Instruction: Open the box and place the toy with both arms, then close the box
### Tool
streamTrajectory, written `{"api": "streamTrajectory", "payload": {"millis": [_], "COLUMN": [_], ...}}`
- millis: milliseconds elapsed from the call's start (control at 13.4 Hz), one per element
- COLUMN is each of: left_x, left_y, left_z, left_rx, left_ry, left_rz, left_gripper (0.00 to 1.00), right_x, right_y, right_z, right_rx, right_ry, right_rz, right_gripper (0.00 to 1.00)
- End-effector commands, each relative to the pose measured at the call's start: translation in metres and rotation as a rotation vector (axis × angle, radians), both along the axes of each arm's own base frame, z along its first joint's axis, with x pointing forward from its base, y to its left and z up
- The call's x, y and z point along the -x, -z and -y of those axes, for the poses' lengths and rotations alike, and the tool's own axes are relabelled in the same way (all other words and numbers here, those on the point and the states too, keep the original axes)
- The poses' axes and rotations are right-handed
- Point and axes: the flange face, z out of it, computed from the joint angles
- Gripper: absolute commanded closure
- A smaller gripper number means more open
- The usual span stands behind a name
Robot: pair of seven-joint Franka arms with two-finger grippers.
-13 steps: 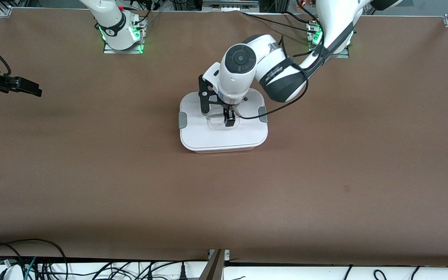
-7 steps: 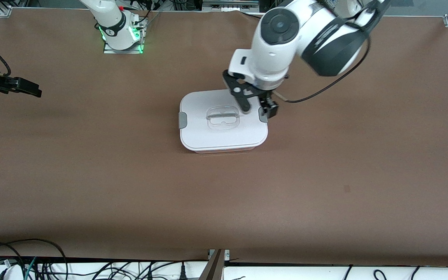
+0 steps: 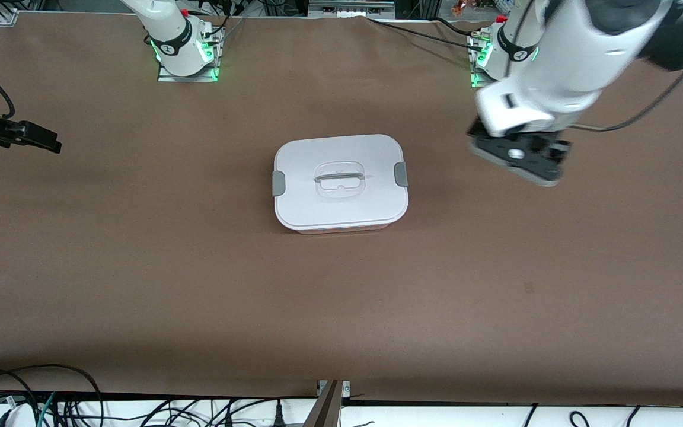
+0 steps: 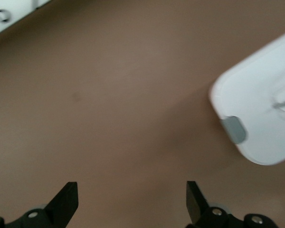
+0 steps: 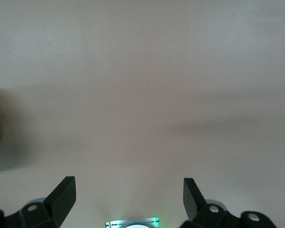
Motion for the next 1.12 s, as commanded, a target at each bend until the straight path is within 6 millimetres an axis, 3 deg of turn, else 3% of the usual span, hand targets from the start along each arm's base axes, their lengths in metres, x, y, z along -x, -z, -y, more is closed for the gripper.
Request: {"api": "streamTrajectory", "payload": {"millis": [0,298,521,1041], "left_x": [0.011,0.02,0.038,0.037], "left_y": [-0.023,-0.024,-0.018,0.0], "left_z": [-0.054,-0.131,-0.145,-0.153], "left_rx": [-0.012,0.088,0.117,0.109], "left_ry": [-0.142,-0.319,-0.396,-0.413], "left_rz": [0.031,0.043,0.077,0.055], "left_gripper": [0.0,0.0,0.0,0.0], "right_x": [0.004,0.004,0.004,0.004], "right_y": [-0.002,-0.002,-0.002,-0.002], "right_z": [0.0,0.0,0.0,0.0], "right_rx": [-0.021,-0.021,-0.021,-0.021], "right_ry": [-0.009,-0.009,-0.009,-0.009], "right_rz": [0.011,0.01,0.01,0.01], "right_gripper": [0.0,0.0,0.0,0.0]}}
